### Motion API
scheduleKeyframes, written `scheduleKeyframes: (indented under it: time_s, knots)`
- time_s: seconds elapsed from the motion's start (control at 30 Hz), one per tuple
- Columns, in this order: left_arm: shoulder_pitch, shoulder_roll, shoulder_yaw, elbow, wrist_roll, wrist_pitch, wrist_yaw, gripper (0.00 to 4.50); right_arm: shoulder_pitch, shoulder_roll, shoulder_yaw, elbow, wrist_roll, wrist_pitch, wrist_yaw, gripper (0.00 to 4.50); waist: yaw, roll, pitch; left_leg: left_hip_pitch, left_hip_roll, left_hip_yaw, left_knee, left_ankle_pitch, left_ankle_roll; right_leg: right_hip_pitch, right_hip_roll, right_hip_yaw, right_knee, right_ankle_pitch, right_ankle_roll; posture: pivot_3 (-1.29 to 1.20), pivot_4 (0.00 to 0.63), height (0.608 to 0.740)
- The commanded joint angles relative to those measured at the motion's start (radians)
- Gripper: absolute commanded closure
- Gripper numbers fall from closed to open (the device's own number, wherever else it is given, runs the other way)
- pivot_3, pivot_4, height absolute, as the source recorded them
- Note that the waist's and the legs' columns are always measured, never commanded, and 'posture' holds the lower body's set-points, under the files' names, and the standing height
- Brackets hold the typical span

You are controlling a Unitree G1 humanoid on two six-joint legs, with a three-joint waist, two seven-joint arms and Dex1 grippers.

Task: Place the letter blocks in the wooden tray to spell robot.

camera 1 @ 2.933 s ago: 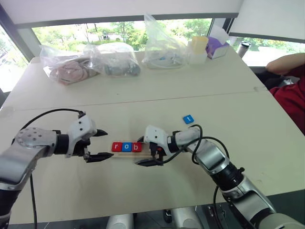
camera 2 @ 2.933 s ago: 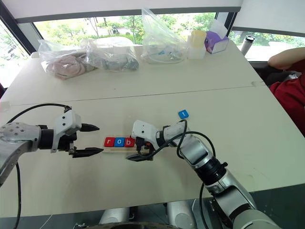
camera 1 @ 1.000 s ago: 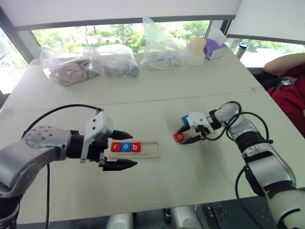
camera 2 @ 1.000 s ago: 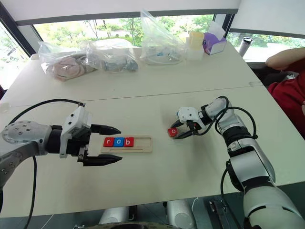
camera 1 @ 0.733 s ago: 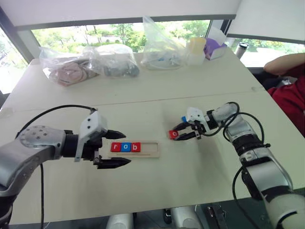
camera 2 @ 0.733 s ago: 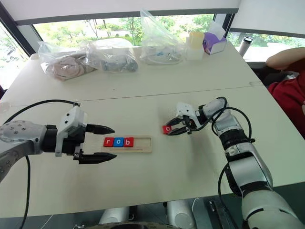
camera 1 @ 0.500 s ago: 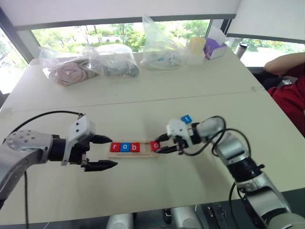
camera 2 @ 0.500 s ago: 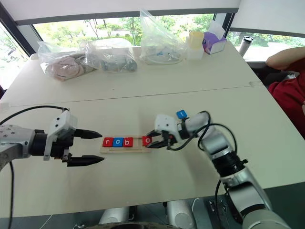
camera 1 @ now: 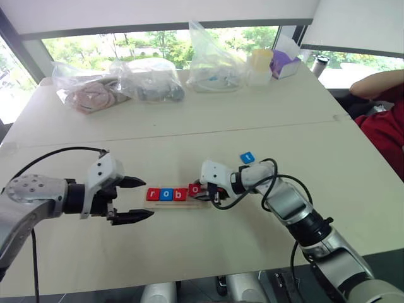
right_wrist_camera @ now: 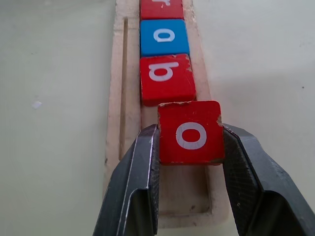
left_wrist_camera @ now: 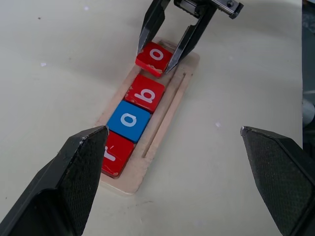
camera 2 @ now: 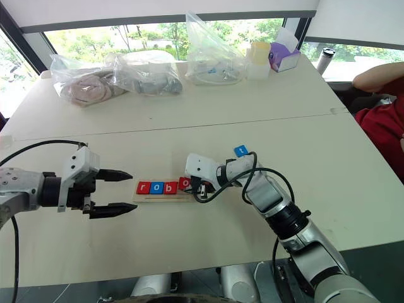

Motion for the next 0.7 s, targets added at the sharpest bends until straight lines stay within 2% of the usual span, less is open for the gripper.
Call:
scheduleKeyframes:
  time_s: [0.03, 0.17, 0.7]
  knots:
    - [-0.004, -0.002, 0.012, -0.027, -0.007, 0.001, 0.009, 0.00, -0.020, -0.011, 0.014, -0.022, 0.006, -0.014, 0.022, 3.35, 0.000, 0.000, 0.000, 0.000, 0.000, 0.000, 0.000, 0.000, 0.000, 0.000, 0.000, 0.000, 0.000, 0.000, 0.000, 0.00, 0.150, 0.740]
    - [-0.005, -0.009, 0.009, -0.028, -0.006, 0.000, 0.018, 0.00, -0.028, -0.005, 0.013, -0.040, 0.032, -0.001, 0.048, 3.35, 0.000, 0.000, 0.000, 0.000, 0.000, 0.000, 0.000, 0.000, 0.000, 0.000, 0.000, 0.000, 0.000, 0.000, 0.000, 0.00, 0.150, 0.740]
    - [-0.024, -0.021, -0.011, -0.020, 0.009, -0.009, 0.042, 0.00, -0.046, 0.043, 0.045, -0.009, 0.005, 0.012, -0.002, 3.35, 0.000, 0.000, 0.000, 0.000, 0.000, 0.000, 0.000, 0.000, 0.000, 0.000, 0.000, 0.000, 0.000, 0.000, 0.000, 0.00, 0.150, 0.740]
